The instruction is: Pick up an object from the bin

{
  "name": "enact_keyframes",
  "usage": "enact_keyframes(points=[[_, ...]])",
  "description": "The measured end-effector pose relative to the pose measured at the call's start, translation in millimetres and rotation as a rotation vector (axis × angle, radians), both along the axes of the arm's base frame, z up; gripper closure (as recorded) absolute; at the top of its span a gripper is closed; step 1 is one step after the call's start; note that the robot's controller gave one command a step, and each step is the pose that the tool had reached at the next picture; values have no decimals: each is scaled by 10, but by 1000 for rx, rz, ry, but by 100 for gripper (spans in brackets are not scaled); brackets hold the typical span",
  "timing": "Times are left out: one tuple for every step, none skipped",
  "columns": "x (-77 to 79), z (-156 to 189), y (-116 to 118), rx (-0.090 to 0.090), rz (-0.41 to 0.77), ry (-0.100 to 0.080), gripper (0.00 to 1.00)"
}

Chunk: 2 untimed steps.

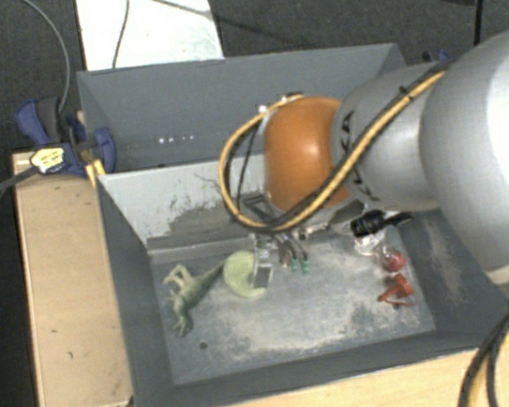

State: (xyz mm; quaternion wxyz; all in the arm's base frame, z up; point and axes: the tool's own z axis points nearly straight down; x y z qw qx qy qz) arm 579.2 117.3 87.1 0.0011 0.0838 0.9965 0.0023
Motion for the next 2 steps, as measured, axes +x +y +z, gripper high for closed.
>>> enact_keyframes(points=[[59,36,19,2,0,-6,100],[7,1162,60,1,53,-3,100]])
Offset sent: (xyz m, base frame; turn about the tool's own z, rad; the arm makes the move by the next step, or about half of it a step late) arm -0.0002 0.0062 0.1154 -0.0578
